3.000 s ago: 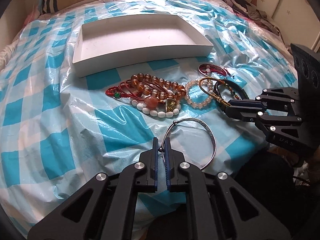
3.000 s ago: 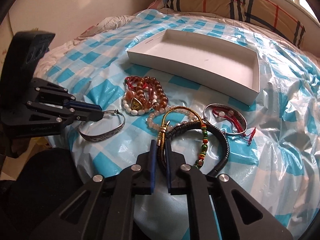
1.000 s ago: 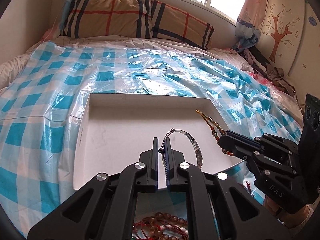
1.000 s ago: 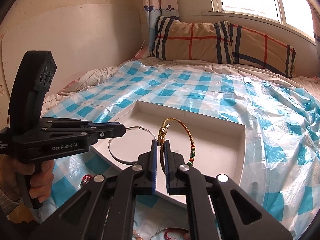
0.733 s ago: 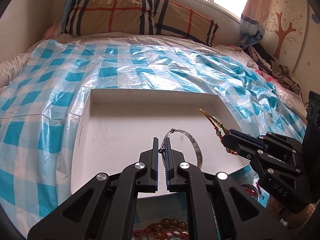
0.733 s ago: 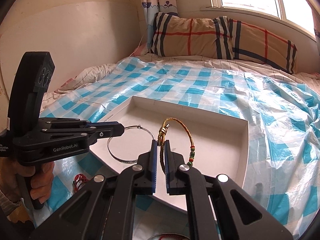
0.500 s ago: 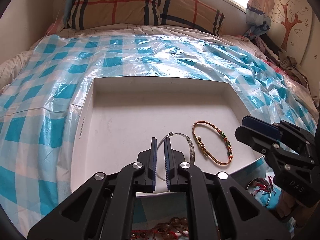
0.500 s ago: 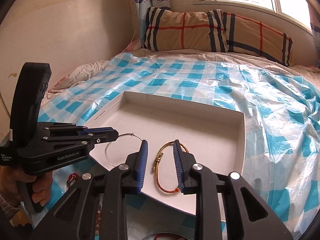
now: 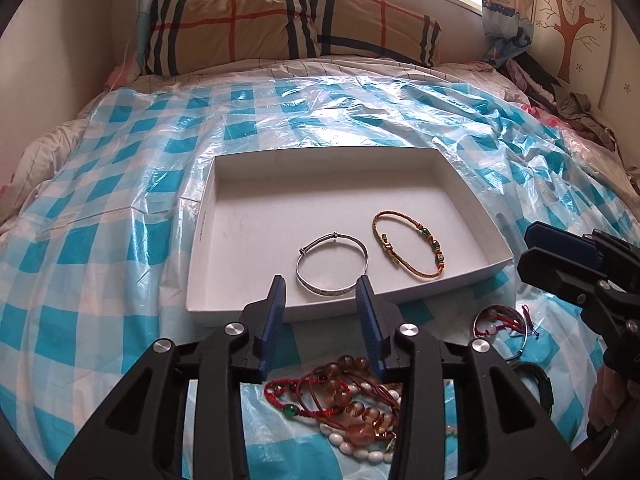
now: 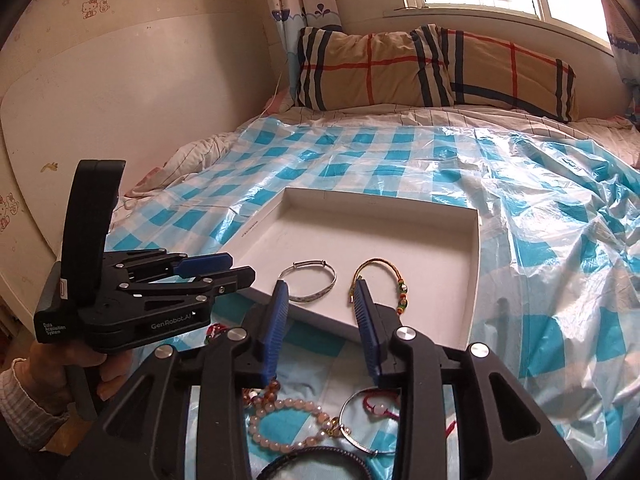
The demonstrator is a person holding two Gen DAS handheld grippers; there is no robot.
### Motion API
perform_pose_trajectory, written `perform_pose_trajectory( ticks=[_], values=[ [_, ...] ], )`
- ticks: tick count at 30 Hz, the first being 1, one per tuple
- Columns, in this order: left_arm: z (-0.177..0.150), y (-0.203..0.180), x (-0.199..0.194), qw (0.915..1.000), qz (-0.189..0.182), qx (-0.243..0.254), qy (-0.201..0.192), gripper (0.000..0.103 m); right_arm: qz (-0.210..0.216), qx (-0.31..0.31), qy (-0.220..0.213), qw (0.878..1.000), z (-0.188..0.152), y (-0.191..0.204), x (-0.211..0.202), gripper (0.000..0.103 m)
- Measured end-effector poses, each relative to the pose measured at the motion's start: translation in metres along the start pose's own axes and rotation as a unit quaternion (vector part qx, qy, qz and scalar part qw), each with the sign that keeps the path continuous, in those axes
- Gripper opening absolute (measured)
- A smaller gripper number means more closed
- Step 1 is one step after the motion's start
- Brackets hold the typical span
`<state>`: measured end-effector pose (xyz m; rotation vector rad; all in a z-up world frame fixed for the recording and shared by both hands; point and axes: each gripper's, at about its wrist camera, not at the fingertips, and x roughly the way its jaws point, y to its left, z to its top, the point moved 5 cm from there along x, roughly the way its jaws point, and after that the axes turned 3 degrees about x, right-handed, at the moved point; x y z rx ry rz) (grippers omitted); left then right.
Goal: Organize jewelry
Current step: 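Open both tools to drop the two bracelets into the tray, then move both open tools back to the bracelet pile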
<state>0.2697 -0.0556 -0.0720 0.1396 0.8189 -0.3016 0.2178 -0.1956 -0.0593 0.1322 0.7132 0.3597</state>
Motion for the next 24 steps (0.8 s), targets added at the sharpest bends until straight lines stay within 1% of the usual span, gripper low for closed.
perform_pose_trajectory(
  ticks=[3,6,10,14,17,20,24],
  values=[
    [-0.006,-0.004,-0.013,1.0,0.004,0.006,-0.003,0.046,-0.003,0.011,0.005,1.0,-0.01,0.0,-0.008,0.037],
    [-0.011,-0.004,-0.021,0.9999,0.008,0.012,-0.002,0.055,-0.01,0.022,0.009,1.0,-0.022,-0.004,-0.016,0.041],
    [-0.024,0.004,-0.027,0.9998,0.014,0.009,0.007,0.061,-0.031,0.04,0.018,0.999,-0.042,-0.018,-0.029,0.042],
    [-0.045,0.014,-0.021,0.9994,0.012,0.0,0.032,0.061,-0.057,0.064,0.037,0.996,-0.068,-0.042,-0.036,0.042],
    [-0.058,0.014,-0.014,0.9988,0.009,0.002,0.048,0.061,-0.07,0.08,0.053,0.993,-0.083,-0.059,-0.036,0.042],
    [-0.063,0.009,-0.011,0.9985,0.008,0.012,0.053,0.061,-0.077,0.092,0.061,0.991,-0.091,-0.069,-0.035,0.042],
    [-0.067,0.005,-0.008,0.9978,0.01,0.024,0.061,0.062,-0.082,0.088,0.07,0.99,-0.094,-0.072,-0.03,0.042]
  ],
)
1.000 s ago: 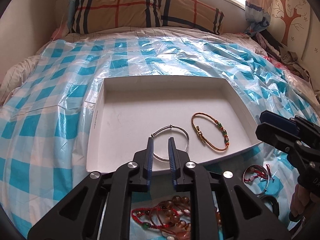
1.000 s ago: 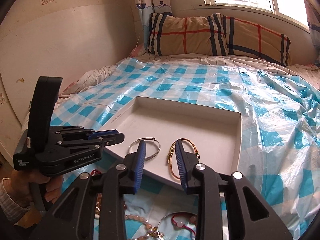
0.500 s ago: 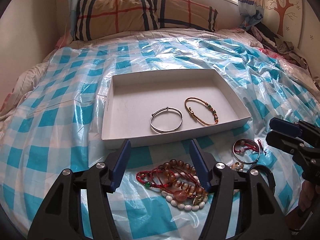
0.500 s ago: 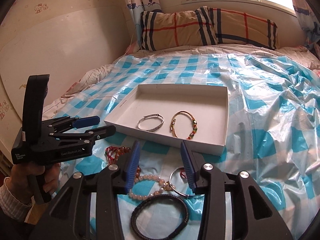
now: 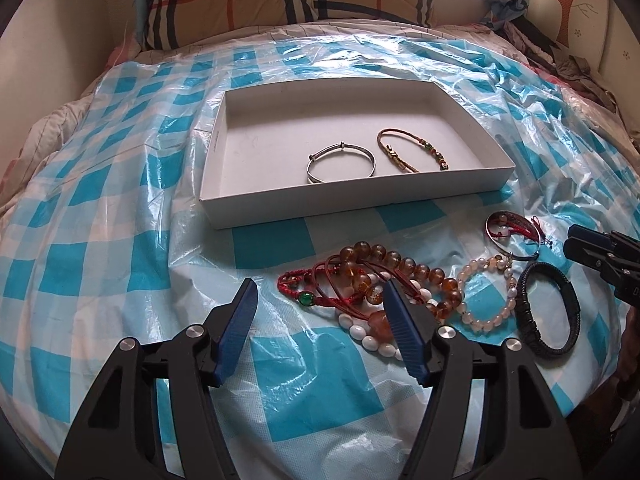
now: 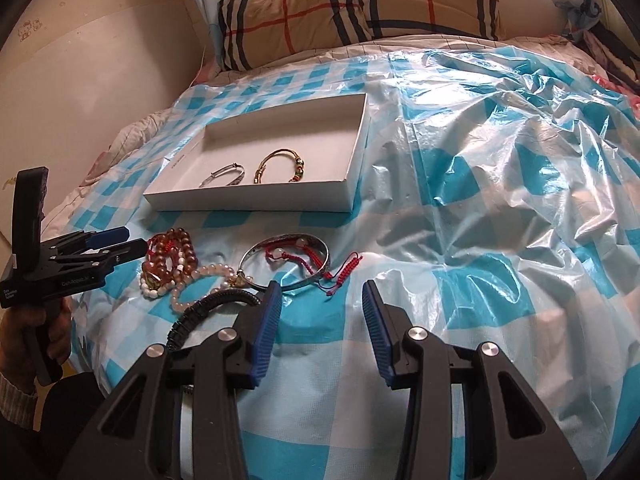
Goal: Organize jewelry
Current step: 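Move both open tools back to the bracelet pile, then grasp the orange-bead red cord with the left tool while the right tool grasps red string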
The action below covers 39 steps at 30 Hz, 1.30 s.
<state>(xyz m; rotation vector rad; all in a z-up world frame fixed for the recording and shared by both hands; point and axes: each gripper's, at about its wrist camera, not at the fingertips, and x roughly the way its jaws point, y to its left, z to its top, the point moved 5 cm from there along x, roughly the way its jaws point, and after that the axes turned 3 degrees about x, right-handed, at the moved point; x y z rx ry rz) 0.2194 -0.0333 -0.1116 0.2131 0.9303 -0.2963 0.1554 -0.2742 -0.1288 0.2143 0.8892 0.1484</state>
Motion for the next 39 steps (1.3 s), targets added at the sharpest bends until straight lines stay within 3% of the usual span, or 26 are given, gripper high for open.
perform_pose_trajectory(
  ticks=[10,11,13,14,17,20,22,25,35,37,39],
  values=[
    [-0.008,0.01,0.002,0.9999,-0.001,0.001,0.01,0.066,-0.027,-0.05,0.033,0.998,-0.001,0.002,0.031,0.041],
    [-0.006,0.011,0.003,1.0,0.0,0.0,0.009,0.066,-0.019,-0.051,0.033,0.998,-0.001,0.003,0.032,0.029],
    [-0.001,0.01,0.005,1.0,-0.004,-0.002,0.006,0.067,-0.016,-0.051,0.032,0.998,-0.002,0.004,0.03,0.018],
    [0.001,0.01,0.006,1.0,-0.004,-0.001,0.005,0.067,-0.007,-0.047,0.033,0.998,-0.002,0.003,0.029,0.004],
    [0.002,0.007,0.011,0.9998,-0.02,-0.003,0.009,0.067,0.014,-0.023,0.025,0.999,-0.003,0.001,0.021,0.004],
    [-0.002,0.0,0.013,0.998,-0.06,-0.01,0.018,0.046,0.024,-0.009,0.007,1.0,-0.002,0.0,0.008,0.004],
    [-0.004,-0.001,0.013,0.9975,-0.066,-0.015,0.023,0.022,0.027,-0.001,-0.005,1.0,0.001,-0.001,-0.001,0.004],
    [-0.008,0.001,0.009,0.9949,-0.09,-0.036,0.028,0.012,0.03,0.003,-0.023,0.999,0.005,-0.001,-0.015,0.004],
    [-0.017,0.007,-0.004,0.9912,-0.111,-0.063,0.035,0.015,0.041,0.014,-0.041,0.998,0.006,-0.004,-0.033,0.004],
    [-0.016,0.004,-0.001,0.9901,-0.118,-0.064,0.041,0.036,0.046,0.017,-0.04,0.998,0.007,-0.003,-0.033,0.004],
    [-0.014,-0.002,0.003,0.9911,-0.115,-0.055,0.039,0.044,0.049,0.016,-0.043,0.998,0.007,-0.002,-0.034,0.004]
  ],
)
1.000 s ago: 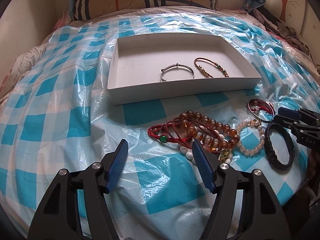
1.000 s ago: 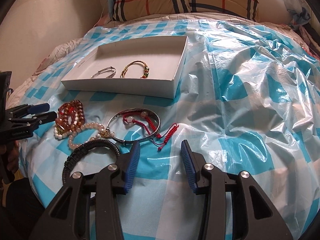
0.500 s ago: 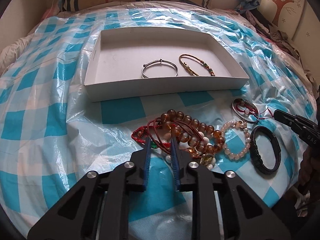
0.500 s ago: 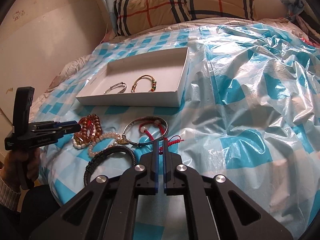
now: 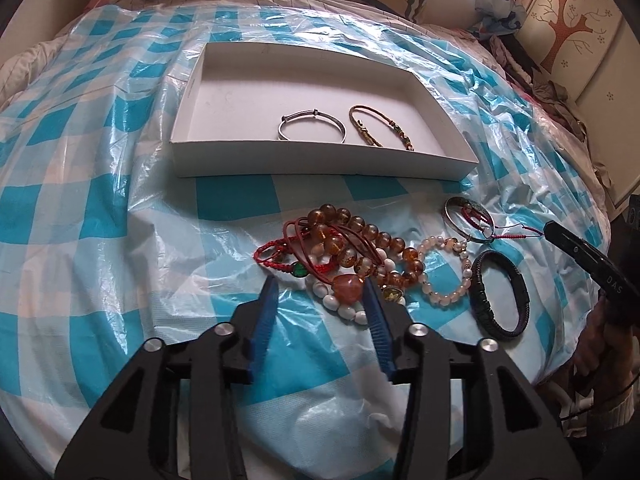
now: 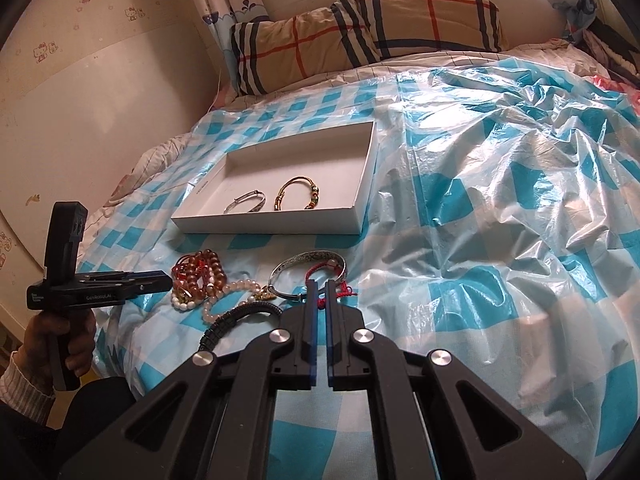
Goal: Organize jewelry
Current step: 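Grasp the orange-bead red cord with the left tool while the right tool grasps red string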
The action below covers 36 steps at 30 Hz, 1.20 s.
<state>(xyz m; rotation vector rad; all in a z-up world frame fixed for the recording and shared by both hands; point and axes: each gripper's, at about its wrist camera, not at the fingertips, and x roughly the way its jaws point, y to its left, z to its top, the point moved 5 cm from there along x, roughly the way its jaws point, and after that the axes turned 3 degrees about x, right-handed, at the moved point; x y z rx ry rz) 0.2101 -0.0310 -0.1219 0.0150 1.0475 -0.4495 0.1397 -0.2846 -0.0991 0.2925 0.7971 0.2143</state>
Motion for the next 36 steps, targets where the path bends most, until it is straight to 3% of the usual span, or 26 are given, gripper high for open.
perform_pose_trajectory(
  ticks=[3,5,6,13,20,26,36],
  values=[
    [0.005,-0.003,0.01,0.9999,0.01,0.003,-0.003,0.043,0.0,-0.002,-0.004,1.0,0.001,0.001,-0.001,0.004],
    [0.007,0.001,0.015,1.0,0.002,-0.01,0.001,0.018,0.001,-0.001,-0.004,1.0,0.0,0.001,-0.002,0.004],
    [0.009,0.003,0.013,0.9998,-0.003,-0.017,-0.005,0.015,0.0,-0.001,-0.004,1.0,-0.001,0.0,-0.002,0.004],
    [0.02,0.009,-0.024,0.9982,-0.015,-0.024,-0.052,0.015,0.008,0.004,-0.01,1.0,-0.001,0.002,-0.009,0.004],
    [0.019,0.017,-0.058,0.9931,-0.062,-0.047,-0.088,0.015,0.04,-0.005,-0.06,0.997,0.01,0.014,-0.035,0.004],
    [0.023,0.013,-0.076,0.9901,-0.07,-0.053,-0.109,0.015,0.042,-0.009,-0.072,0.996,0.02,0.019,-0.043,0.004],
    [0.018,-0.006,-0.067,0.9936,-0.029,-0.017,-0.107,0.015,0.068,-0.006,-0.092,0.993,0.027,0.033,-0.051,0.004]
  ],
)
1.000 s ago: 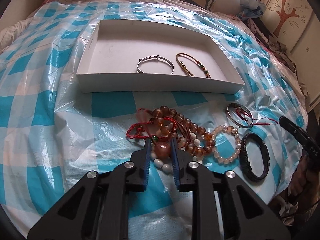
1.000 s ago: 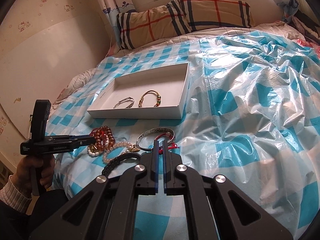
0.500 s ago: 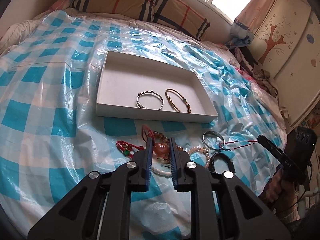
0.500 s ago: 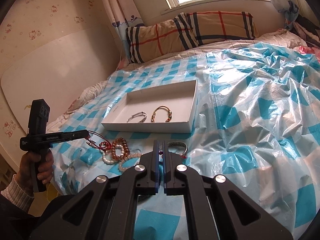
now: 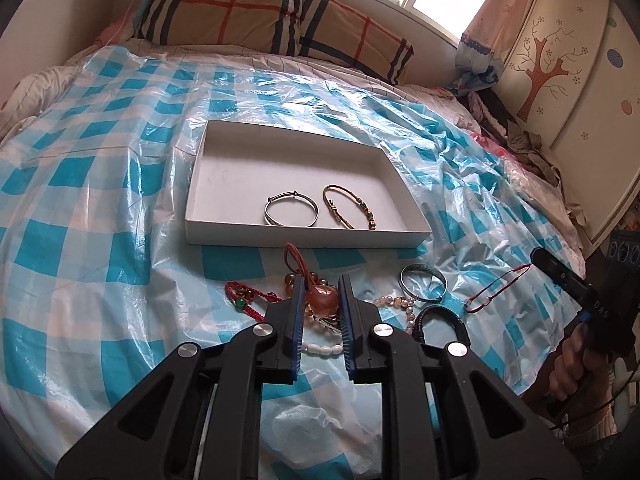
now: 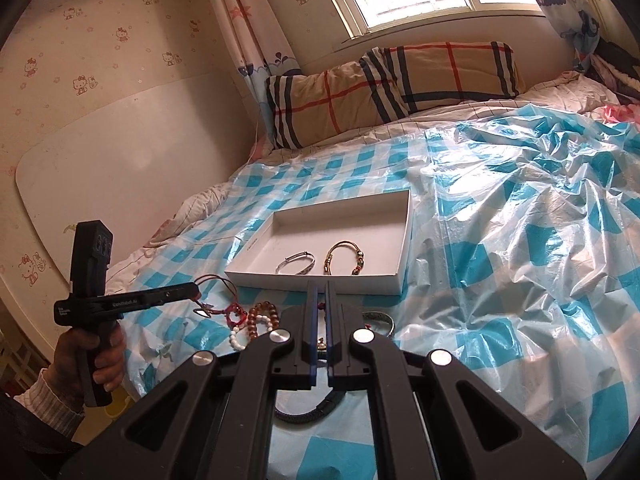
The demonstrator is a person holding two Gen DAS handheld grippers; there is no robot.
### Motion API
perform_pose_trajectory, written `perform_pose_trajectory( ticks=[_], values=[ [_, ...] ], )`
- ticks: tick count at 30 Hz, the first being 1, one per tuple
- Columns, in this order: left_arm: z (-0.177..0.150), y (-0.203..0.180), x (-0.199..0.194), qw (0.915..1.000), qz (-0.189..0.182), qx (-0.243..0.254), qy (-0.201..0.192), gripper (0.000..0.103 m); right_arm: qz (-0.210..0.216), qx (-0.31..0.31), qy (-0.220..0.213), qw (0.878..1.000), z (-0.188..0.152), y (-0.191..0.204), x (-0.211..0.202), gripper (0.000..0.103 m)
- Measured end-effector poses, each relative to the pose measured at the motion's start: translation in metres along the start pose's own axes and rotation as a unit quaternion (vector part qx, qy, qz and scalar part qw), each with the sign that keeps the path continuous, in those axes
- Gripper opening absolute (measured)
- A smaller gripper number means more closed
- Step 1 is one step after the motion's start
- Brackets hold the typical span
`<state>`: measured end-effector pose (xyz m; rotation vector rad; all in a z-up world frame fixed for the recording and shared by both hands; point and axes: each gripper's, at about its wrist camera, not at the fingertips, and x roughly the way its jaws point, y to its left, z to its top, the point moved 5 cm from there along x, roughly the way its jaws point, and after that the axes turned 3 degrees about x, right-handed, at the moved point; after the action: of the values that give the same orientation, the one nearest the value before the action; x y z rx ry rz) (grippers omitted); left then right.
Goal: Organize jewelry
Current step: 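Grasp the orange-bead red cord with the left tool while the right tool grasps red string, then carry both red bracelets into the white tray and open both tools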
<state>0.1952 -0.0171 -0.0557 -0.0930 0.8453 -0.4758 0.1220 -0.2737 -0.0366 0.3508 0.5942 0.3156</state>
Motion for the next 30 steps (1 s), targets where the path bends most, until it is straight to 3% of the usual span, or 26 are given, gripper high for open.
perform_pose_trajectory(
  ticks=[12,30],
  values=[
    [0.014,-0.01,0.009,0.9997,0.001,0.013,-0.018,0.015,0.042,-0.028,-0.005,0.999,0.024,0.029,0.03,0.004],
    [0.051,-0.01,0.037,0.999,-0.012,0.007,-0.043,0.015,0.065,-0.055,0.004,0.996,0.055,0.041,0.093,0.004]
  ],
)
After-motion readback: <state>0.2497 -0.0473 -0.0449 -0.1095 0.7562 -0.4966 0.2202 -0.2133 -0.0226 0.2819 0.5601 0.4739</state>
